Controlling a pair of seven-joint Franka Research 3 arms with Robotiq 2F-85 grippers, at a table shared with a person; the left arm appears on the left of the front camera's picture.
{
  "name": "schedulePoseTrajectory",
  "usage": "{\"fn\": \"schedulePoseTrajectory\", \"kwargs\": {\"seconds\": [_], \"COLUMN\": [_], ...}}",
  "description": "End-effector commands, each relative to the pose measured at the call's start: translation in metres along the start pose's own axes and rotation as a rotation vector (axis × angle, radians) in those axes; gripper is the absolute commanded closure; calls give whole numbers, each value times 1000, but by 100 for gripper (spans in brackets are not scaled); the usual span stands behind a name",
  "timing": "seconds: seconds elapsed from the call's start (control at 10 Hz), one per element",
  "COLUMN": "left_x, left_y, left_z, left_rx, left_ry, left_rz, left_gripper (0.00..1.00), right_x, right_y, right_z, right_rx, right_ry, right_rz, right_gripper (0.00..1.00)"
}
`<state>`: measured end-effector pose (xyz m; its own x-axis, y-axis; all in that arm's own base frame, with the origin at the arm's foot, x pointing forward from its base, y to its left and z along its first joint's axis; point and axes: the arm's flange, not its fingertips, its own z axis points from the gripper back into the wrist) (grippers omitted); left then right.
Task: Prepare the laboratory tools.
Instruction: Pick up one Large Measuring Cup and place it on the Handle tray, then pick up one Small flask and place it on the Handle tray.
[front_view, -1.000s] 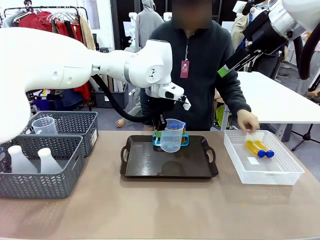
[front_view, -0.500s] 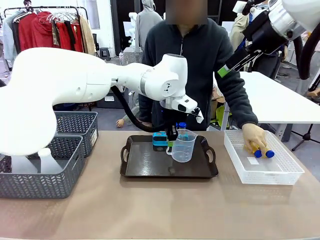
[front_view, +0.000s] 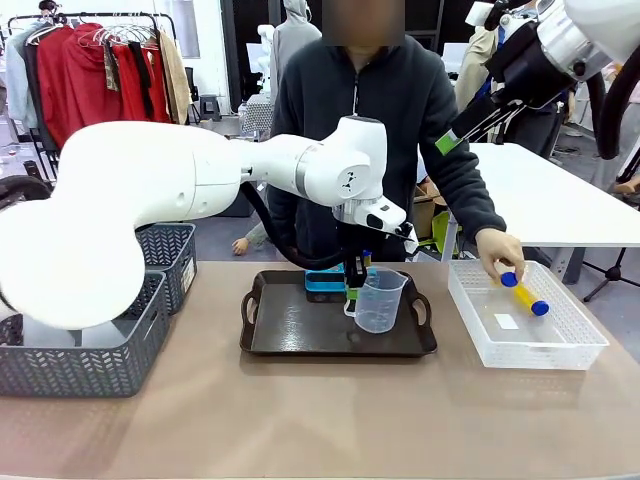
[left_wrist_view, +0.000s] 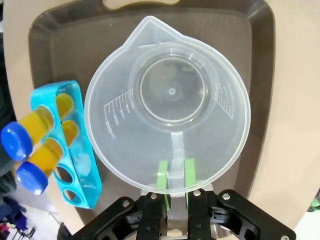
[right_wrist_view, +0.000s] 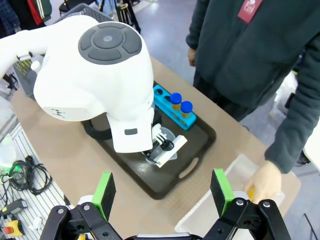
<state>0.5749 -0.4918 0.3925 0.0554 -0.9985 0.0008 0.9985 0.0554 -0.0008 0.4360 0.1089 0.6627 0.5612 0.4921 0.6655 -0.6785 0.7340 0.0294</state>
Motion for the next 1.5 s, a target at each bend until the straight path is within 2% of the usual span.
{"fn": "schedulePoseTrajectory", "kwargs": {"seconds": [0.0,0.3,0.4,0.7,0.9,1.2,1.4], "left_x": [11,11,10,-4,-14,-57,-91], "left_y": [11,12,11,8,-7,-28,-38], "left_z": [5,3,6,17,30,67,96], "left_rx": [-34,-35,-33,-24,-17,36,82], "left_ry": [-7,-3,1,2,0,-5,35], "left_rz": [-45,-53,-49,-29,12,119,200], "left_gripper": [62,4,0,0,0,0,0], "right_x": [0,0,0,0,0,0,0], "right_y": [0,0,0,0,0,0,0], "right_z": [1,1,1,1,1,1,1], "right_rx": [4,4,4,4,4,4,4], "right_ry": [-3,-3,-3,-3,-3,-3,-3], "right_rz": [0,0,0,0,0,0,0], "right_gripper": [0,0,0,0,0,0,0]}}
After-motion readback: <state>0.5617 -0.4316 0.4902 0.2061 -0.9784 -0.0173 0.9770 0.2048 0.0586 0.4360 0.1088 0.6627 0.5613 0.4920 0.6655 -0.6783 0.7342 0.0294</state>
